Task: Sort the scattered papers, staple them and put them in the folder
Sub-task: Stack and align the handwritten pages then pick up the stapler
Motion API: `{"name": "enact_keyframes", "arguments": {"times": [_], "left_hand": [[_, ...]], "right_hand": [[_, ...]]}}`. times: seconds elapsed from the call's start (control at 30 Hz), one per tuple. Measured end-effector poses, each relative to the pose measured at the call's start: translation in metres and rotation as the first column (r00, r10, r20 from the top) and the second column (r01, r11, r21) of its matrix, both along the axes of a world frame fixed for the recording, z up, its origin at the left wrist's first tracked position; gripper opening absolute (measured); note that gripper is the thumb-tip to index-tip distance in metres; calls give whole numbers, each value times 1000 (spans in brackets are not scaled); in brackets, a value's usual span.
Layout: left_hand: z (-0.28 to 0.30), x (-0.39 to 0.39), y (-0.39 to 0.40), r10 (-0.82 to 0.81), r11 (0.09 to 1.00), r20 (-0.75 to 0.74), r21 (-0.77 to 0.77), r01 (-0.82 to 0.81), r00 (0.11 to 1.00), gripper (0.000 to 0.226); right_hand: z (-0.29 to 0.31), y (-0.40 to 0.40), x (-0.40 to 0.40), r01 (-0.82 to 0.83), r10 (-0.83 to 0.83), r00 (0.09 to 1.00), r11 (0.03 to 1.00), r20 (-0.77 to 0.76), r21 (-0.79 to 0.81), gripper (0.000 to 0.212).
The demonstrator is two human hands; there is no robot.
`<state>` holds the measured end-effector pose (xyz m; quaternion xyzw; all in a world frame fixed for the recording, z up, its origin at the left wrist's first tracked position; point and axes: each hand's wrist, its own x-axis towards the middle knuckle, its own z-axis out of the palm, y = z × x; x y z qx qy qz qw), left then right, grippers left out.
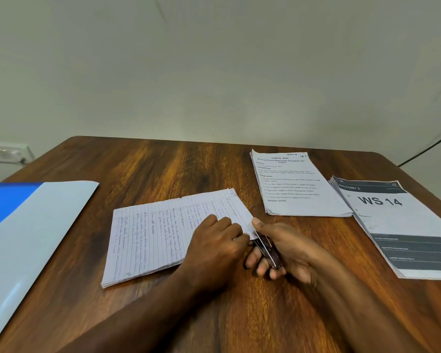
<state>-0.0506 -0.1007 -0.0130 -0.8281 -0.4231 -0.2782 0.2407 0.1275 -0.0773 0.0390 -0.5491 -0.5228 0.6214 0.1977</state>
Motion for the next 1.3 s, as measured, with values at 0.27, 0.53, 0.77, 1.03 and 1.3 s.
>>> {"name": "enact_keyframes", "arguments": {"times": [0.27,0.53,0.77,1.03,1.3], "left_hand": [[-5,0,3,-42,998,23,-42,43,999,14],[-7,1,3,-83,995,68,-56,87,994,22],[-7,0,1,-91,991,56,-96,96,994,26],[-6,0,2,-62,990,77,-120,71,995,6],[-5,2,-2,-14,990,94,-140,27,995,20]], "right_hand": [[0,0,-1,26,-27,999,999,-36,-46,59],[-2,0,-4,65,-66,997,998,-49,-20,54],[-3,-1,-10,138,-136,988,990,-66,28,40],[7,-4,-5,97,-97,995,995,-10,19,54],[14,12,48,-102,-462,561,785,687,611,49]]}}
